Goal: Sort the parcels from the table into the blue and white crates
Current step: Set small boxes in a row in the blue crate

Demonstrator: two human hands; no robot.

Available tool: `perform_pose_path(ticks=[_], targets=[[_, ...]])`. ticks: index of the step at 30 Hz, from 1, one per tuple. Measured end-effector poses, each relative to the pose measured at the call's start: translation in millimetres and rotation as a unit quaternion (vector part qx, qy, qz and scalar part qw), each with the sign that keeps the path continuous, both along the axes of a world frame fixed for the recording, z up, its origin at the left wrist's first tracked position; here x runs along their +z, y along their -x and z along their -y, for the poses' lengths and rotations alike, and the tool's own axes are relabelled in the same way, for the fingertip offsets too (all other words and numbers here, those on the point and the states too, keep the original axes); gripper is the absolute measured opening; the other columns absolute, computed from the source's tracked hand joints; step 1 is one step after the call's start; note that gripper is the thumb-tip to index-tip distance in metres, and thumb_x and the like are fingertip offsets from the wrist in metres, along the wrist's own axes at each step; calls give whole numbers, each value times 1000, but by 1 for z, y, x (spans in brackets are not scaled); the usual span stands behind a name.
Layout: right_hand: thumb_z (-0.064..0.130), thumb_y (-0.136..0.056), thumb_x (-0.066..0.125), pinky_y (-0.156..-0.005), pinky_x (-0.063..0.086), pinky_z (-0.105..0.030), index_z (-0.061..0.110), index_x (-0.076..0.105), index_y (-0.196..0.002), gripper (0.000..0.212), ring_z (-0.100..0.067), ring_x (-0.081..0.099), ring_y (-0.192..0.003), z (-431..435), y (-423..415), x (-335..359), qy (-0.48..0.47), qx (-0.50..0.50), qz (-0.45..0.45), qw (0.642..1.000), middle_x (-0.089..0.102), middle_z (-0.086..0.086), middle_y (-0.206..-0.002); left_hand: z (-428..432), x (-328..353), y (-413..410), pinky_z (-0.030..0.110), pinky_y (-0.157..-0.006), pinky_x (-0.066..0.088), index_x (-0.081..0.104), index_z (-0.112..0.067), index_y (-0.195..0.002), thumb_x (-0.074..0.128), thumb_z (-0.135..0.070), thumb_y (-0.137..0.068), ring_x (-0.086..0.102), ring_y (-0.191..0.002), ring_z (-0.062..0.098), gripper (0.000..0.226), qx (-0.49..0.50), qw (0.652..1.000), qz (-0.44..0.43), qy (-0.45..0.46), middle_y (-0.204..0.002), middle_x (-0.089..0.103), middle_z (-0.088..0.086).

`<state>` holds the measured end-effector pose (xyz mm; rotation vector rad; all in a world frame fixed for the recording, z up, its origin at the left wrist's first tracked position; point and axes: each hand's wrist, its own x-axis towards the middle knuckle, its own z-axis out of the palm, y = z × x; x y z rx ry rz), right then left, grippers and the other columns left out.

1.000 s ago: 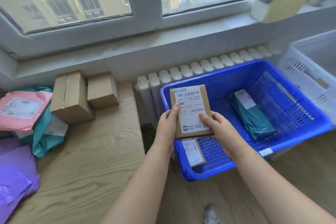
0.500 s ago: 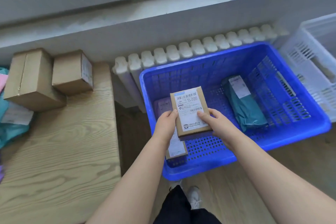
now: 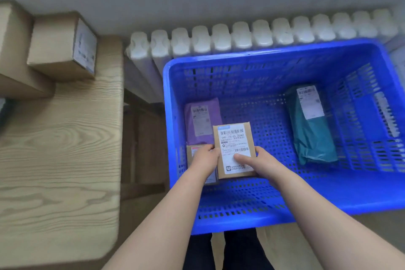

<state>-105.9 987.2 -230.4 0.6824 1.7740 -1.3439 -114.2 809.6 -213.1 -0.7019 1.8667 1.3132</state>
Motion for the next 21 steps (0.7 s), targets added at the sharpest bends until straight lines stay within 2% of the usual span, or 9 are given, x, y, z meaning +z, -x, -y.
perform_pose_path(ticks=[3, 6, 8, 10, 12, 14, 16, 18, 21], targets=[[34, -83, 78, -84, 52, -29, 19, 56, -122, 47, -13, 68, -102, -11, 9, -18, 15, 18, 10, 1000, 71, 5, -115, -11, -20, 3, 38, -96, 48, 70, -20, -116, 50, -36, -93, 64, -111, 28, 34, 13, 1000, 16, 2, -119, 70, 2], [32, -85, 76, -90, 53, -31, 19, 57, -120, 42, -12, 68, -101, -22, 20, -34, 12, 30, 18, 999, 71, 5, -115, -23, -47, 7, 43, -99, 51, 71, -26, -112, 54, -39, -88, 67, -108, 24, 32, 44, 998, 33, -7, -115, 72, -2], [30, -87, 75, -82, 53, -24, 18, 59, -120, 38, -10, 69, -98, -28, 27, -46, 13, 41, 18, 999, 71, 4, -115, -26, -72, 8, 47, -99, 52, 72, -31, -103, 54, -46, -75, 69, -104, 22, 36, 70, 997, 35, -16, -111, 74, -4], [25, -89, 73, -71, 51, -16, 19, 61, -117, 32, -4, 69, -92, -29, 34, -54, 22, 58, 17, 998, 71, 5, -113, -28, -77, 10, 46, -99, 52, 72, -29, -105, 55, -42, -80, 68, -104, 21, 33, 76, 996, 35, -11, -111, 73, -5], [25, -89, 74, -73, 51, -18, 19, 60, -113, 29, -6, 68, -92, -28, 39, -63, 14, 68, 28, 997, 71, 5, -111, -27, -76, 10, 42, -100, 50, 67, -22, -117, 54, -30, -93, 64, -109, 23, 28, 63, 997, 24, 37, -119, 68, -2], [31, -84, 77, -84, 52, -26, 19, 58, -115, 38, -12, 68, -98, -24, 39, -73, 10, 90, 43, 995, 69, 5, -112, -21, -84, 4, 39, -101, 48, 57, -18, -134, 48, -21, -98, 58, -117, 30, 37, 31, 989, 17, 142, -135, 57, 8], [47, -71, 80, -92, 54, -34, 17, 55, -125, 66, -14, 68, -101, -22, 36, -86, -10, 110, 58, 992, 69, 4, -118, -14, -88, -6, 37, -104, 41, 44, -17, -147, 42, -16, -101, 43, -132, 30, 46, -41, 972, 21, 232, -150, 40, 10], [45, -76, 76, -76, 55, -29, 14, 50, -127, 66, -10, 66, -91, -18, 31, -97, -34, 129, 81, 988, 66, 4, -117, -7, -93, -17, 37, -108, 35, 32, -20, -154, 38, -10, -101, 28, -141, 28, 54, -101, 959, 22, 263, -161, 22, 4], [26, -92, 65, -53, 36, -21, 9, 46, -128, 45, -15, 56, -85, -17, 24, -117, -99, 175, 92, 975, 62, -5, -121, -1, -100, -28, 41, -112, 34, 21, -28, -157, 40, -2, -95, 19, -146, 25, 71, -166, 947, 14, 275, -166, 2, -2]])
